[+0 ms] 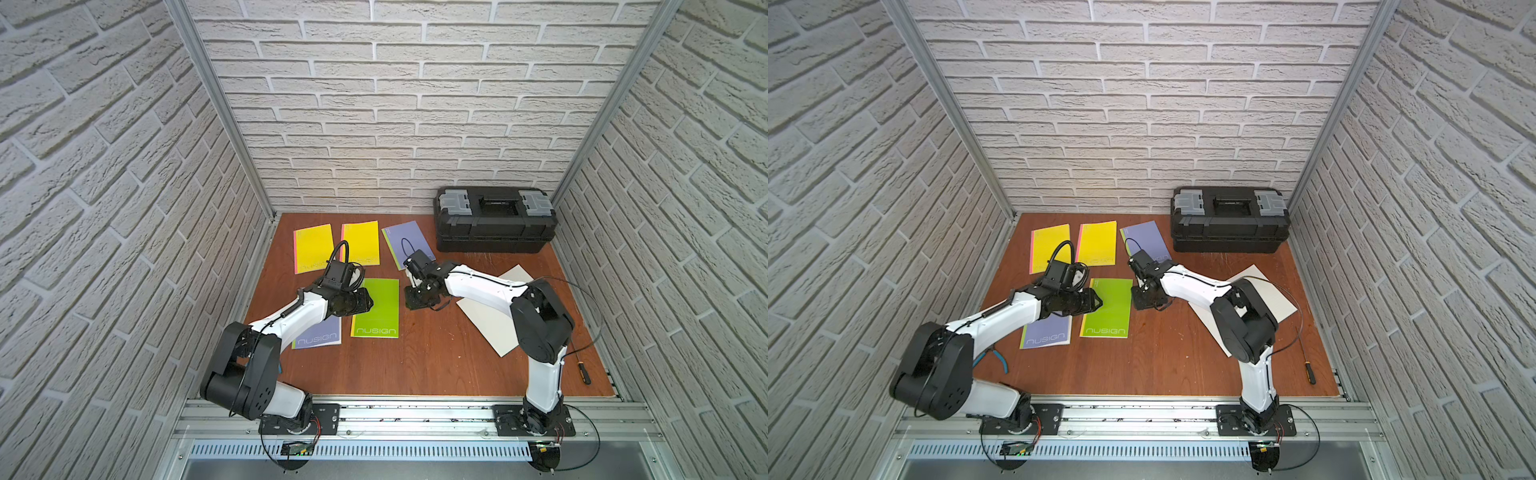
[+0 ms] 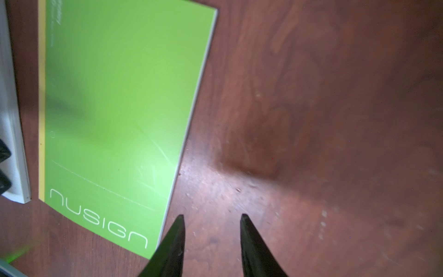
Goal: Close the notebook
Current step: Move the notebook to the center of the board.
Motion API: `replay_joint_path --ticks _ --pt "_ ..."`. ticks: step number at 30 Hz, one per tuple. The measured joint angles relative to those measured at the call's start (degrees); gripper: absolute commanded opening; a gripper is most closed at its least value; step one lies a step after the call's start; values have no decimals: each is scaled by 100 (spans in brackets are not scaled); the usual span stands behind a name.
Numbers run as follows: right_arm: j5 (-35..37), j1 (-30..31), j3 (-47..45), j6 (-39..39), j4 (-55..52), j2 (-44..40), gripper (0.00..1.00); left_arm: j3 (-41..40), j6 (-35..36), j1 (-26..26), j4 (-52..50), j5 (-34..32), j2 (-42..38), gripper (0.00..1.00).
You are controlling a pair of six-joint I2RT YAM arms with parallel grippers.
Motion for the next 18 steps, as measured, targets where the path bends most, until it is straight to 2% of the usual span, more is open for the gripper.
replay_joint_path --ticks 11,18 --pt "634 -1108 -1051 -345 -376 -1250 42 79 -37 -352 15 -4 -61 42" --pt "756 -2133 -1718 -452 -476 -1740 43 83 -52 -487 57 -2 -61 43"
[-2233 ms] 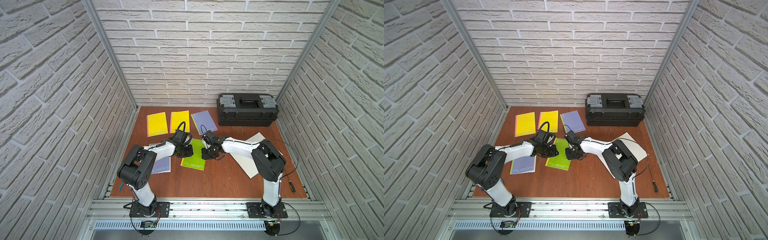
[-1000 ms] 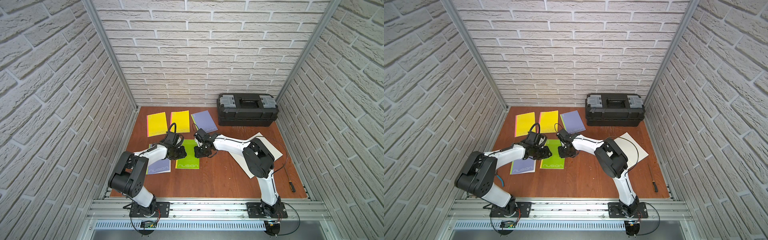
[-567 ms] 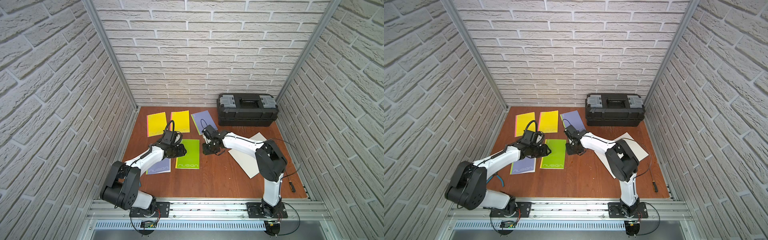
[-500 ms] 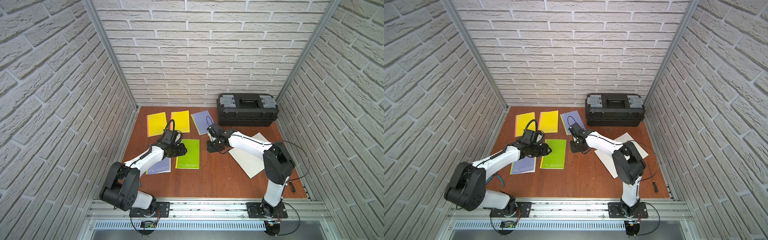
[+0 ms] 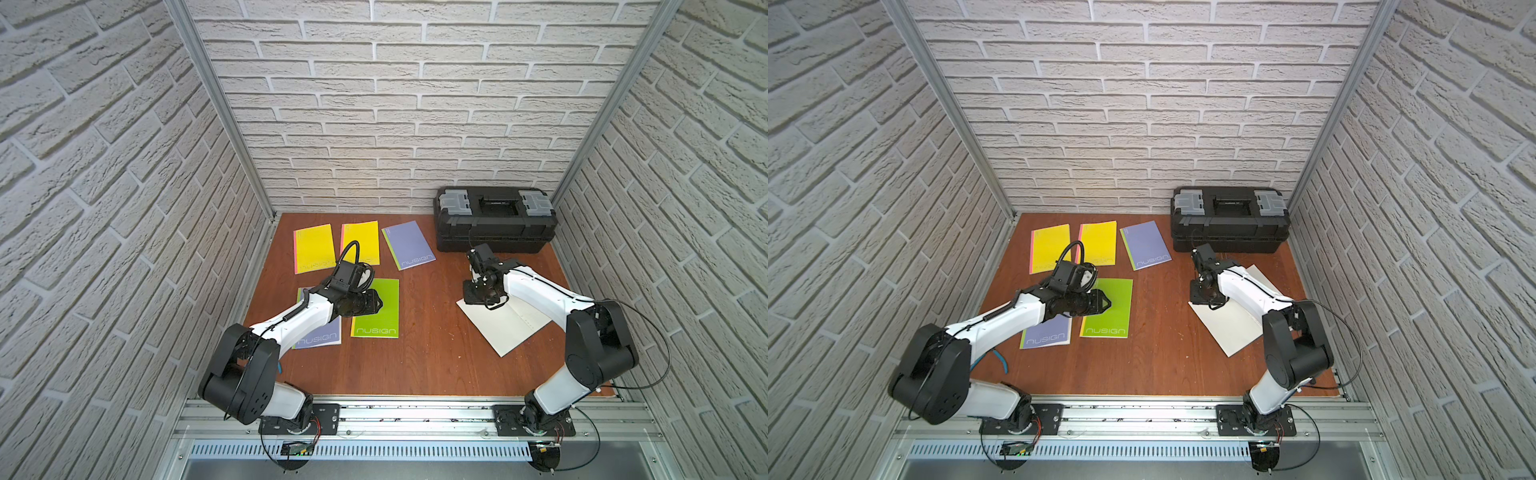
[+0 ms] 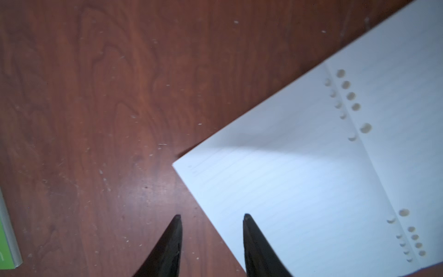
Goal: Close the notebook
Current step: Move the notebook to the center of the board.
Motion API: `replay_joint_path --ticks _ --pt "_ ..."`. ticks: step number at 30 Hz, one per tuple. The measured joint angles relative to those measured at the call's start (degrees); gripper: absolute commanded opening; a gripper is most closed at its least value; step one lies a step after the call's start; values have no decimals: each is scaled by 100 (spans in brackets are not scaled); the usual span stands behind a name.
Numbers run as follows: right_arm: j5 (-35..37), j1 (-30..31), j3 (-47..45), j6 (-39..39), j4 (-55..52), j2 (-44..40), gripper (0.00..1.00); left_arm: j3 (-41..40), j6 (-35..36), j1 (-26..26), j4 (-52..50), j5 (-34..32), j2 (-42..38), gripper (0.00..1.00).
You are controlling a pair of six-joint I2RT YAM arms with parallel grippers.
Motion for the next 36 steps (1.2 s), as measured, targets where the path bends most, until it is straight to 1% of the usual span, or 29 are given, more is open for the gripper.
replay_joint_path --ticks 12,18,21,36 --pt "-122 -1808 -820 -201 42 -531 44 -4 -114 -22 245 61 7 43" --pt "-267 -2492 -951 -358 96 -599 44 -92 -223 -61 555 166 70 43" --pt "-348 -2660 -951 -398 170 -584 43 -127 -249 -109 610 199 116 43" --pt "-625 -2887 -951 -444 614 26 42 -157 -297 -155 769 221 170 43"
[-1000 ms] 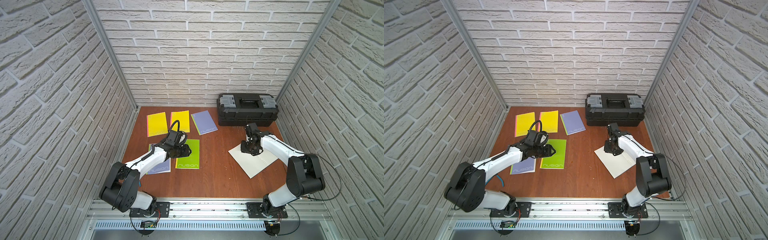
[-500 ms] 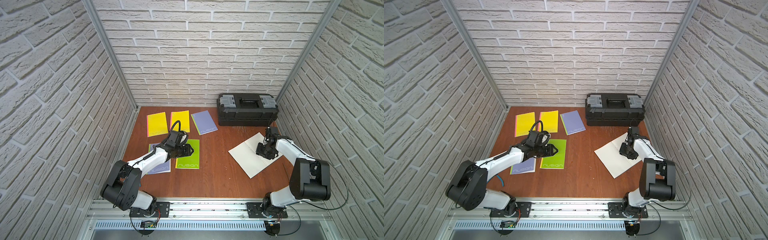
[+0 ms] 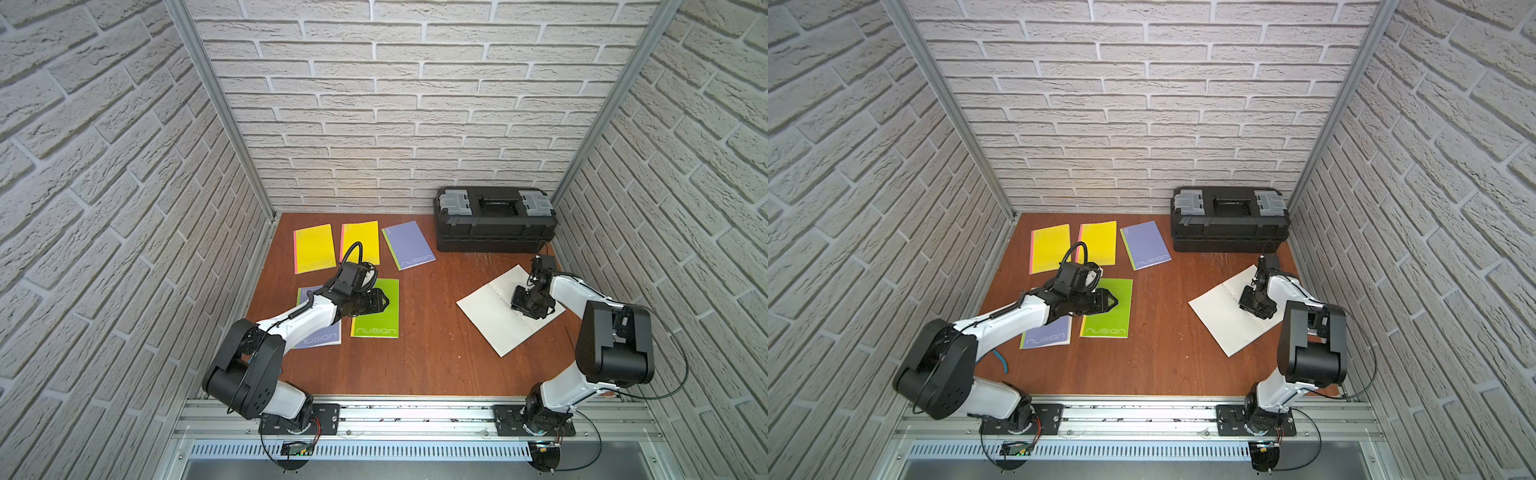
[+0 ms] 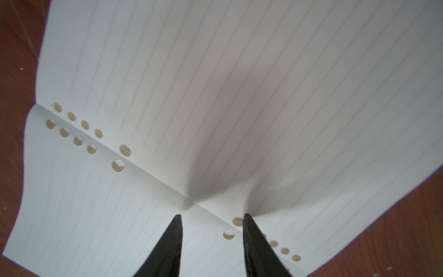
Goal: Close the notebook
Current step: Move the notebook to the center of the board.
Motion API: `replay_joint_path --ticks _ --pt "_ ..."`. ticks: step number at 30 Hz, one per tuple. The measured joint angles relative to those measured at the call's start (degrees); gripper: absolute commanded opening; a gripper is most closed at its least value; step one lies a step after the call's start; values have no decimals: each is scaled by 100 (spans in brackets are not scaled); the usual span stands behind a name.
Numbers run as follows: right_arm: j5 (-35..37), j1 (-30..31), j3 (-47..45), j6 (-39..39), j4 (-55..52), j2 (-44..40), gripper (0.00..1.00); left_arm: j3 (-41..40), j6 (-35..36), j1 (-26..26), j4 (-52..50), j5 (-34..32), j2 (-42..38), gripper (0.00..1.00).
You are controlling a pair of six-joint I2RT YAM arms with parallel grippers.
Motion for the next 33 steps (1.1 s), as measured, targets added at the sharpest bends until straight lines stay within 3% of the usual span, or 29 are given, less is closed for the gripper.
replay_joint_path --ticks 21,33 --pt "-164 9 0 -42 92 142 40 0 0 -9 0 2 0 44" --pt "-203 970 -4 83 140 149 40 0 0 -9 -11 2 0 44"
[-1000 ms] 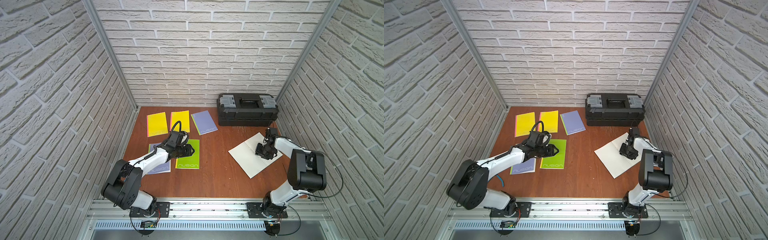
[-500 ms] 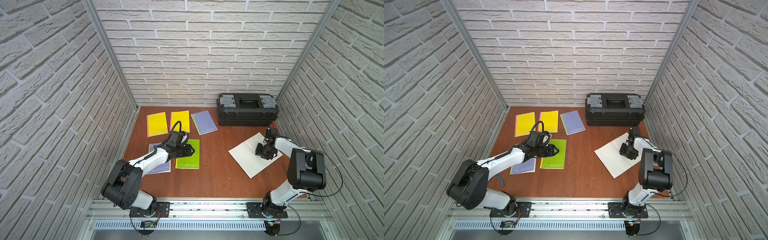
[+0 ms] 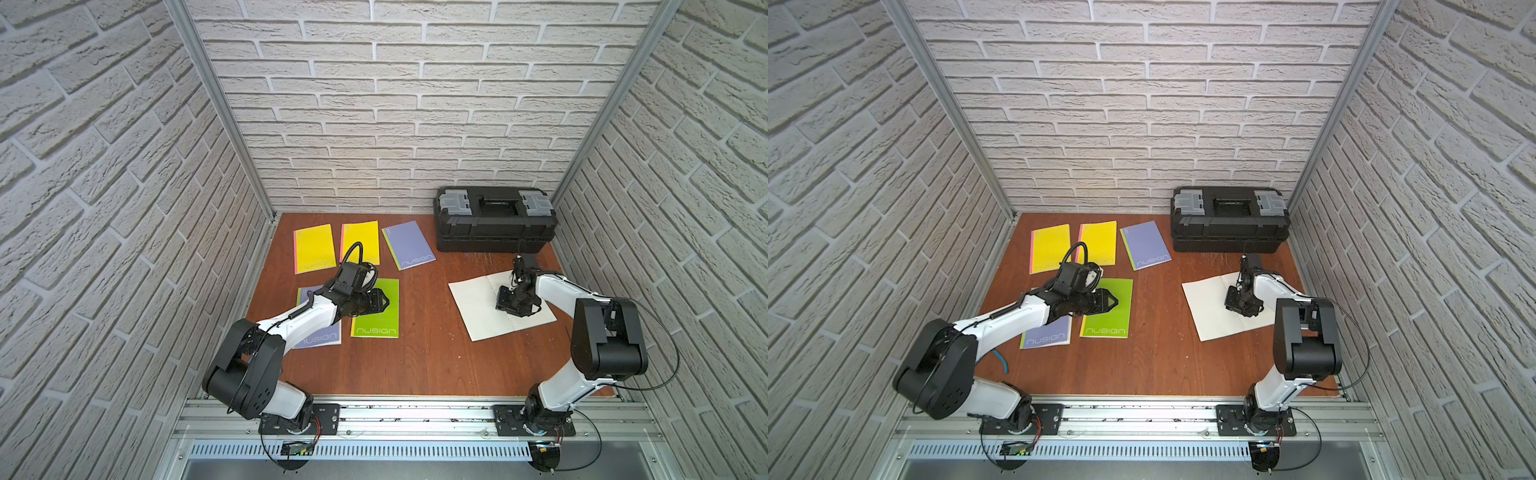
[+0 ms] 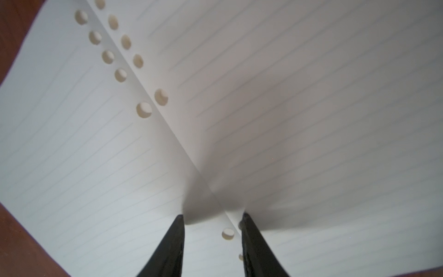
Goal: Close the notebook
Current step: Move the notebook to the center of the board.
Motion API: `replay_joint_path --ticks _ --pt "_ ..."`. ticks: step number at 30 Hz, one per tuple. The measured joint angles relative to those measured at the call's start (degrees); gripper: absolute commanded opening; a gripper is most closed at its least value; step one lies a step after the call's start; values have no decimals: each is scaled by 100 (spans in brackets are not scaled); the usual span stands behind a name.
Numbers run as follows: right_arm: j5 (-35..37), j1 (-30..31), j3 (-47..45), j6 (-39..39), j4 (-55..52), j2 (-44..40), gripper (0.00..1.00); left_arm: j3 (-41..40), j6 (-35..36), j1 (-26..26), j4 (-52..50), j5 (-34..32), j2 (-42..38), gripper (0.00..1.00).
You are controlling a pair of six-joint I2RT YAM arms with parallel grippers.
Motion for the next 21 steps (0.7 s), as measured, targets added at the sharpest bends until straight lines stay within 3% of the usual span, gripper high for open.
replay_joint_path --ticks 21 --pt "254 2028 243 612 142 269 39 232 -48 -321 7 9 234 45"
